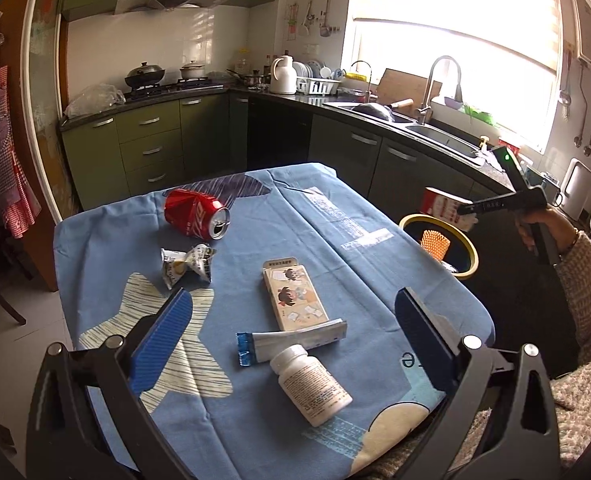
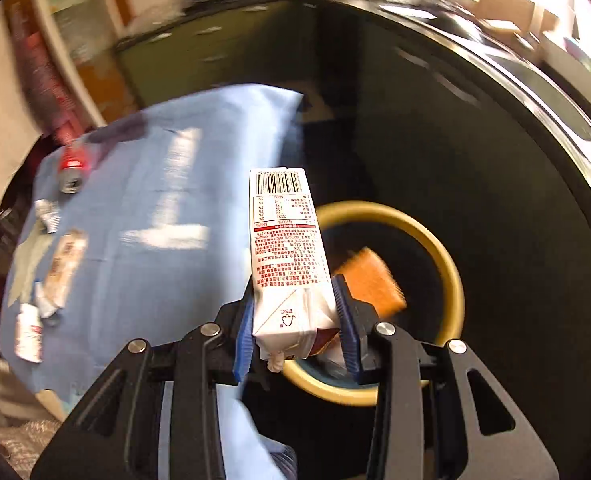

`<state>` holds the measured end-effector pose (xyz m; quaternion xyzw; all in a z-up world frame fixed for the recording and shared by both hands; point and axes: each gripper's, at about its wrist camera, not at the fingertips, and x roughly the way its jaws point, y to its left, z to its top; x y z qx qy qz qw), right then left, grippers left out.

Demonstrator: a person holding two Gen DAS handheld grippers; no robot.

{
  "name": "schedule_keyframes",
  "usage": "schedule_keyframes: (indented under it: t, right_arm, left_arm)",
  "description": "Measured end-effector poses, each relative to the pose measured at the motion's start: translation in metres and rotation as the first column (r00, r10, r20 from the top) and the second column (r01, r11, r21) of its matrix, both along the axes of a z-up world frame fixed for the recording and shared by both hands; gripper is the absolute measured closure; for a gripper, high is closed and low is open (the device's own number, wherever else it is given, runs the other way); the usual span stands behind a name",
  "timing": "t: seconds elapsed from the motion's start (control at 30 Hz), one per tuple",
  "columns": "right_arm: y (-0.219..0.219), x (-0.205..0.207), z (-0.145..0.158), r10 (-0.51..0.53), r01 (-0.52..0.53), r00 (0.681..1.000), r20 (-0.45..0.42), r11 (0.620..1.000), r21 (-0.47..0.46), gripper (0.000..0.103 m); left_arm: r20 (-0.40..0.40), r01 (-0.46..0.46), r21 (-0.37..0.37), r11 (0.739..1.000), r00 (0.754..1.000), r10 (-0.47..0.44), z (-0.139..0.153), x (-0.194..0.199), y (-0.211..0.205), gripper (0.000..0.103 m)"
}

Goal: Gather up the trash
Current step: 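Carry the milk carton over the bin and open the right gripper, then grasp the white pill bottle with the left gripper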

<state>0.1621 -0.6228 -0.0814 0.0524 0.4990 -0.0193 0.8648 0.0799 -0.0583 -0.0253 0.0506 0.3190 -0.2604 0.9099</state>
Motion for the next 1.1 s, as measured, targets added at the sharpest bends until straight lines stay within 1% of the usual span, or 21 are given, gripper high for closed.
schedule_keyframes:
  t: [0.1, 0.23, 0.3, 0.37, 0.47, 0.53, 0.67, 0.7, 0.83, 0.87, 0.93, 0.97, 1.0, 1.03, 1.1]
  right_arm:
    - [-0.036, -0.006, -0.027, -0.089, 0.090, 0.995, -0.034, 0.996, 0.020, 0.067]
    - [-0.069, -0.002, -0.056, -0.185, 0.187, 0.980, -0.069, 0.982, 0.028, 0.066]
    - [-0.080, -0.002, -0.062, -0.233, 0.234, 0.969, -0.077, 0.972, 0.002, 0.052]
    - [-0.084, -0.007, -0.058, -0.250, 0.251, 0.967, -0.048, 0.968, 0.015, 0.051]
    - [-0.081, -0.019, -0.047, -0.240, 0.240, 0.971, -0.007, 0.970, 0.050, 0.051]
    - [-0.068, -0.027, -0.034, -0.209, 0.207, 0.978, 0.024, 0.976, 0.067, 0.051]
    - [-0.038, -0.037, -0.009, -0.145, 0.139, 0.986, 0.078, 0.987, 0.077, 0.047]
    - [-0.030, -0.039, -0.004, -0.123, 0.116, 0.988, 0.090, 0.990, 0.079, 0.047]
    - [-0.005, -0.045, 0.007, -0.059, 0.050, 0.992, 0.110, 0.995, 0.084, 0.046]
    - [-0.001, -0.046, 0.008, -0.045, 0.036, 0.993, 0.111, 0.996, 0.086, 0.046]
    - [0.006, -0.044, 0.008, -0.025, 0.016, 0.994, 0.107, 0.996, 0.084, 0.046]
    - [0.009, -0.043, 0.007, -0.016, 0.007, 0.995, 0.103, 0.996, 0.084, 0.046]
    - [0.010, -0.043, 0.005, -0.010, 0.001, 0.995, 0.100, 0.996, 0.084, 0.046]
    - [0.012, -0.042, 0.003, -0.005, -0.003, 0.995, 0.096, 0.996, 0.084, 0.046]
    - [0.013, -0.043, 0.000, 0.006, -0.014, 0.996, 0.090, 0.996, 0.089, 0.046]
  left_arm:
    - [-0.001, 0.016, 0.020, 1.000, 1.000, -0.016, -0.001, -0.001, -0.010, 0.006]
    - [-0.009, 0.035, 0.041, 0.999, 0.999, -0.035, -0.002, -0.002, -0.019, 0.006]
    - [-0.022, 0.042, 0.055, 0.998, 0.999, -0.041, -0.005, -0.001, -0.023, 0.006]
    - [-0.038, 0.051, 0.069, 0.996, 0.998, -0.049, -0.009, 0.001, -0.027, 0.006]
    - [-0.064, 0.056, 0.077, 0.995, 0.997, -0.051, -0.014, 0.005, -0.032, 0.006]
    - [-0.094, 0.057, 0.081, 0.995, 0.994, -0.049, -0.020, 0.008, -0.035, 0.006]
    - [-0.164, 0.028, 0.099, 0.995, 0.986, -0.011, -0.034, 0.016, -0.040, 0.006]
    - [-0.189, 0.019, 0.104, 0.994, 0.982, 0.001, -0.039, 0.019, -0.041, 0.006]
    - [-0.236, -0.005, 0.134, 0.991, 0.971, 0.036, -0.053, 0.025, -0.044, 0.006]
    - [-0.251, -0.016, 0.138, 0.990, 0.967, 0.051, -0.057, 0.028, -0.044, 0.006]
    - [-0.312, -0.030, 0.133, 0.991, 0.948, 0.070, -0.067, 0.036, -0.043, 0.006]
    - [-0.352, -0.031, 0.130, 0.991, 0.933, 0.075, -0.074, 0.040, -0.043, 0.006]
    - [-0.402, -0.030, 0.127, 0.992, 0.912, 0.079, -0.083, 0.044, -0.044, 0.006]
    - [-0.436, -0.027, 0.126, 0.992, 0.896, 0.080, -0.090, 0.047, -0.045, 0.006]
    - [-0.479, -0.027, 0.142, 0.989, 0.873, 0.093, -0.102, 0.048, -0.048, 0.007]
